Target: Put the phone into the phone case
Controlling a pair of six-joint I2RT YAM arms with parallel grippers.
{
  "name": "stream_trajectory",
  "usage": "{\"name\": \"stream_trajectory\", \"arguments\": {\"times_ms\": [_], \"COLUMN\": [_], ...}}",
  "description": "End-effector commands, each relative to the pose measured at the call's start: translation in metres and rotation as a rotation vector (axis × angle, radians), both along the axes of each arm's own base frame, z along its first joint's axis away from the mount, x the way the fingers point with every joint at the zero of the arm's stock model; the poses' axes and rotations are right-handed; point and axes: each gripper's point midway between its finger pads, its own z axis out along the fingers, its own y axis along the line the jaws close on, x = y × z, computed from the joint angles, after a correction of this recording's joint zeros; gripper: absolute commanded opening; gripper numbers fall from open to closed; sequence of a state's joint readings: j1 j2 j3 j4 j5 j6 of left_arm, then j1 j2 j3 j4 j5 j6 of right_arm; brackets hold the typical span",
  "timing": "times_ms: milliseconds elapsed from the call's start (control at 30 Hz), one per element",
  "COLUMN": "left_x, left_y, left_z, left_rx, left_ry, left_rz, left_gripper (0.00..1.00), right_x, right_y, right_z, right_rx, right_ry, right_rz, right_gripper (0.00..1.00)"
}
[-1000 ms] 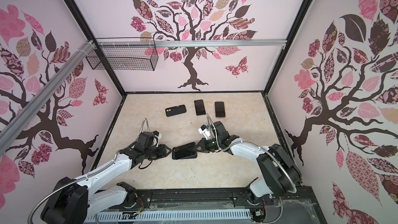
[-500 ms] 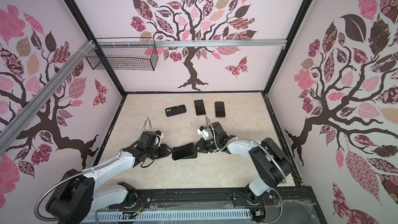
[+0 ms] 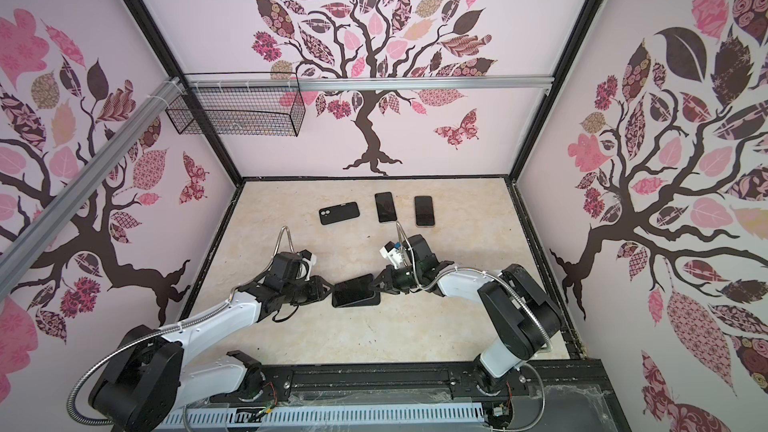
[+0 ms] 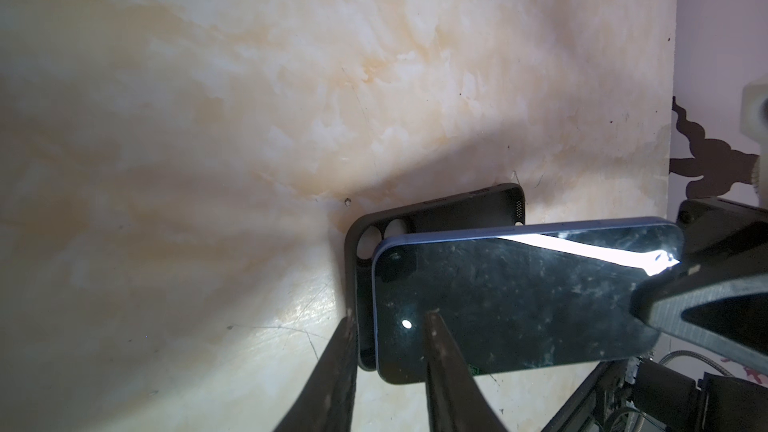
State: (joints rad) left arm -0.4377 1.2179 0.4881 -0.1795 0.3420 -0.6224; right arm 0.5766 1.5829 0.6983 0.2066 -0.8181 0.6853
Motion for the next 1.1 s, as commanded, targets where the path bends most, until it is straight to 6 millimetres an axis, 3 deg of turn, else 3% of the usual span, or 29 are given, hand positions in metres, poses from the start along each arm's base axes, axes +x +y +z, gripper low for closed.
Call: {"name": "stream_trajectory", "arguments": {"times_ms": [0,933,1067], "left_x": [0.0,-0.007,-0.009], "left_y": [0.0,-0.003,-0.006], "left_z": [-0.006,-0.035,-0.039], "left_rx": [0.009,0.009,-0.001], "left_ry": [-0.01,0.062,0.075], "left_rz": [-0.009,-0.026,-0.033], "left_gripper": [0.3,0.23,0.21], "right_x": [0.003,0.003,0.004], "right_y": [0.003,-0.002,-0.008], "right_z": [0.004,-0.046,-0.055], "right_rx": [0.023,-0.097,-0.162], "right_ry": [-0.022,0.081,0.078], "right_rz": [0.003,0.002,-0.008], "right_gripper": [0.0,0.0,0.08]}}
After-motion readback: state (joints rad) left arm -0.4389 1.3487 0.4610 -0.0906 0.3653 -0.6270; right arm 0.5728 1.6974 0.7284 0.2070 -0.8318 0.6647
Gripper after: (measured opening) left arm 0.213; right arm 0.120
